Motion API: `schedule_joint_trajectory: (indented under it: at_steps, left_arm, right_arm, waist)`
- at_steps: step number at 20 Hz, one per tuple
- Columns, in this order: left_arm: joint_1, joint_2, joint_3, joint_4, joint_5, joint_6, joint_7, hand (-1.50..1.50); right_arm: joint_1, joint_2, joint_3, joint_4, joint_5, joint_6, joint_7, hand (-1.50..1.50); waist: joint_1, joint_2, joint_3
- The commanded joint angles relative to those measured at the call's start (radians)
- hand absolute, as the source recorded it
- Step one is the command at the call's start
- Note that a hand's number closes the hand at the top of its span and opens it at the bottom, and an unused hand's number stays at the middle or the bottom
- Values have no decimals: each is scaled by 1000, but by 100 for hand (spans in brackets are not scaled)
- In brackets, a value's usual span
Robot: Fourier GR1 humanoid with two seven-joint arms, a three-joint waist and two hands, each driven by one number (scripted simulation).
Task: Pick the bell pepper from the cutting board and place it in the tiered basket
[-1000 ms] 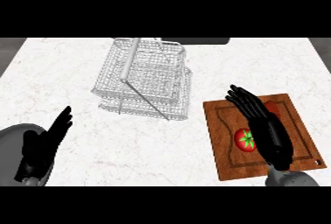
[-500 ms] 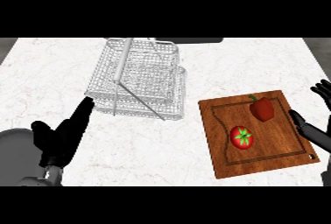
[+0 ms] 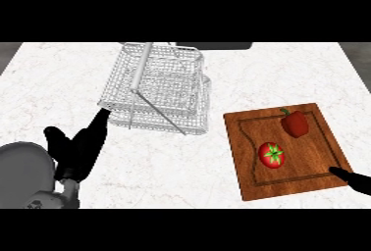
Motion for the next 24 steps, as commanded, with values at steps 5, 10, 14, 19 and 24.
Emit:
schedule_joint_trajectory:
  at_steps: [5,10,14,19,24]
  left_arm:
    - [-22,-6,15,2,6,-24,-31,0]
    - [-44,-20,11,48,-3,-40,-43,0]
    - [-80,-41,-6,35,-24,-28,-14,0]
    - [-77,-18,35,73,1,-99,-44,0]
    - [-72,-79,-3,45,-66,-26,-23,0]
  right_arm:
    - [174,-134,45,-239,359,-217,400,-150]
    - [165,-134,171,-499,536,-172,829,-150]
    - [92,-107,280,-645,656,-68,1130,-150]
    - [-69,8,452,-577,898,10,1372,-150]
    - [-182,79,478,-411,968,109,1459,-150]
  waist:
    - [-14,-1,-9]
    - [6,3,-7]
    - [25,4,-4]
    - [38,6,-2]
    - [37,5,0]
